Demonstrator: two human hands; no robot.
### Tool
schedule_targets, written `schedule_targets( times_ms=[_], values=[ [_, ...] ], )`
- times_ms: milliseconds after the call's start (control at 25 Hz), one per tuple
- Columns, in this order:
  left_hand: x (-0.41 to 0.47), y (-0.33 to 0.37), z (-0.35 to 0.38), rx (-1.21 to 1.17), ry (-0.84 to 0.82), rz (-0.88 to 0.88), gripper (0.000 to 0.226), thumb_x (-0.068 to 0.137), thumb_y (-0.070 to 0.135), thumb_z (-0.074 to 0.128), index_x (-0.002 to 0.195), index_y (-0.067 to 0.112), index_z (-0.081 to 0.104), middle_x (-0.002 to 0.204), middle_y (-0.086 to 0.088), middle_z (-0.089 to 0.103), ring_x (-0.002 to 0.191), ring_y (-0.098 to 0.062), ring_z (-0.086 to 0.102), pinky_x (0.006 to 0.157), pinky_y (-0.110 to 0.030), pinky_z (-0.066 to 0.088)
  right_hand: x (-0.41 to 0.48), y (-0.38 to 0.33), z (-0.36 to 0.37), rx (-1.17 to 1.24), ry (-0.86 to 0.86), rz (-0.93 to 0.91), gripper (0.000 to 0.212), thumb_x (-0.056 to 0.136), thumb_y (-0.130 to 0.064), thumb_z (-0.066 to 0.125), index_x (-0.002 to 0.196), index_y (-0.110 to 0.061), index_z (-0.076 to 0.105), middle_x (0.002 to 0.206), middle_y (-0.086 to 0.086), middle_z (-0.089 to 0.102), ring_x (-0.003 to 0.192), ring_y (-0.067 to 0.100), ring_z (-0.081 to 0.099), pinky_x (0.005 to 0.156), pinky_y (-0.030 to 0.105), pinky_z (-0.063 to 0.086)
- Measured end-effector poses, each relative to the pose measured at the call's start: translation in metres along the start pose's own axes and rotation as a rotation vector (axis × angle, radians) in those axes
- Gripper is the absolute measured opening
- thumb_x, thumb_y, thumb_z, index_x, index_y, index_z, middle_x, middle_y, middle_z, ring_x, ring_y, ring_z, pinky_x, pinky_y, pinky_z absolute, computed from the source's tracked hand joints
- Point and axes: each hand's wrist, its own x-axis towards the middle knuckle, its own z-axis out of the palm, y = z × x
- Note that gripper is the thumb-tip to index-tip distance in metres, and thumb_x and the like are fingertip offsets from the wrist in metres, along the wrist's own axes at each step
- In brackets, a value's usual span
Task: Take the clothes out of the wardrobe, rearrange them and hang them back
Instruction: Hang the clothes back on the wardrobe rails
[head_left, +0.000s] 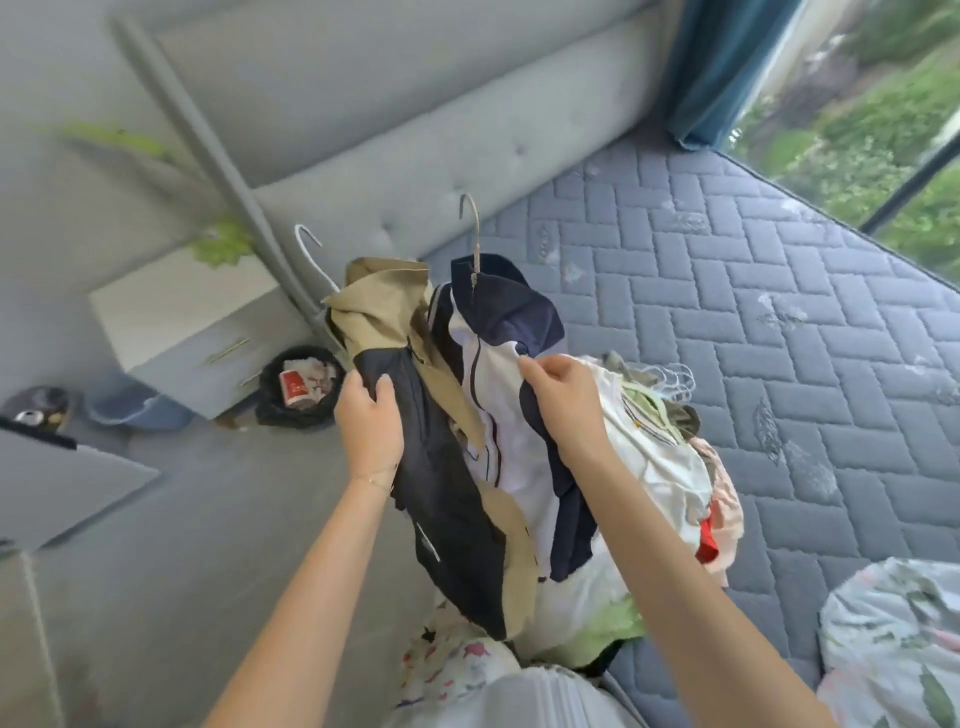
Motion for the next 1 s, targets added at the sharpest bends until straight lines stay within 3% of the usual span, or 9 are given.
schedule_targets(
  times_ms=[80,160,240,320,520,640,720,840,1000],
  values=[
    [0.005,-0.001,-0.037,0.006,0.099,-0.021,0.023,0.098,0.011,0.045,0.097,-0.011,0.051,0.098,-0.033,0.053,0.103,-0.045,0.050,0.083,-0.042,0.038,-0.011,-0.027,0.023,-0.003,-0.071,-0.038,0.033,0.093,-0.027,0.058,0.062,-0.014,0.055,0.050,-0.012,0.046,0.050,0.002,0.044,0.053,0.018,0.036],
    [0.011,-0.006,-0.076,-0.013,0.185,-0.023,0.028,0.098,0.010,0.045,0.105,-0.016,0.051,0.107,-0.035,0.055,0.103,-0.047,0.050,0.088,-0.046,0.040,-0.023,-0.054,0.051,-0.003,-0.144,-0.078,0.039,0.093,-0.025,0.058,0.057,-0.018,0.045,0.044,-0.013,0.039,0.046,0.002,0.038,0.052,0.019,0.032],
    [0.020,-0.009,-0.111,-0.062,0.231,-0.022,0.021,0.098,0.010,0.044,0.095,-0.009,0.053,0.091,-0.027,0.056,0.089,-0.038,0.051,0.079,-0.042,0.039,-0.032,-0.077,0.080,-0.026,-0.206,-0.119,0.043,0.093,-0.023,0.057,0.055,-0.020,0.038,0.039,-0.014,0.035,0.041,0.002,0.035,0.050,0.017,0.029],
    [0.028,-0.013,-0.143,-0.096,0.288,-0.019,0.017,0.098,0.011,0.045,0.083,0.003,0.047,0.074,-0.007,0.046,0.075,-0.022,0.043,0.068,-0.026,0.031,-0.041,-0.097,0.110,-0.047,-0.256,-0.157,0.043,0.094,-0.024,0.057,0.055,-0.021,0.037,0.040,-0.013,0.034,0.040,0.002,0.034,0.049,0.017,0.029],
    [0.054,-0.040,-0.224,-0.123,0.376,-0.023,0.018,0.099,0.015,0.044,0.085,0.006,0.048,0.075,0.002,0.044,0.070,-0.011,0.042,0.067,-0.021,0.031,-0.061,-0.136,0.196,-0.039,-0.365,-0.207,0.046,0.092,-0.023,0.058,0.056,-0.021,0.030,0.041,-0.013,0.027,0.041,0.004,0.026,0.051,0.023,0.026],
    [0.078,-0.060,-0.280,-0.098,0.436,-0.053,0.017,0.100,0.016,0.045,0.085,0.007,0.046,0.072,0.005,0.041,0.067,-0.009,0.040,0.067,-0.024,0.031,-0.072,-0.159,0.261,-0.057,-0.425,-0.248,0.038,0.090,-0.024,0.059,0.058,-0.016,0.039,0.046,-0.013,0.033,0.045,0.004,0.030,0.050,0.021,0.030],
    [0.092,-0.073,-0.312,-0.070,0.469,-0.064,0.018,0.100,0.016,0.045,0.086,0.005,0.047,0.074,0.001,0.047,0.072,-0.015,0.048,0.068,-0.022,0.033,-0.080,-0.171,0.304,-0.090,-0.451,-0.301,0.034,0.089,-0.024,0.060,0.061,-0.012,0.044,0.050,-0.008,0.038,0.048,0.006,0.033,0.050,0.018,0.032],
    [0.115,-0.092,-0.355,-0.036,0.526,-0.076,0.028,0.100,0.017,0.045,0.105,-0.009,0.053,0.096,-0.023,0.058,0.094,-0.036,0.056,0.080,-0.035,0.043,-0.090,-0.183,0.365,-0.108,-0.496,-0.345,0.034,0.088,-0.023,0.061,0.064,-0.002,0.049,0.053,-0.002,0.038,0.052,0.010,0.033,0.053,0.024,0.033],
    [0.139,-0.115,-0.409,-0.008,0.630,-0.104,0.038,0.100,0.018,0.045,0.113,-0.017,0.048,0.111,-0.036,0.055,0.105,-0.047,0.051,0.089,-0.048,0.044,-0.100,-0.199,0.437,-0.129,-0.570,-0.392,0.033,0.087,-0.018,0.061,0.059,-0.013,0.044,0.048,-0.009,0.035,0.046,0.005,0.030,0.051,0.022,0.031]
  ],
)
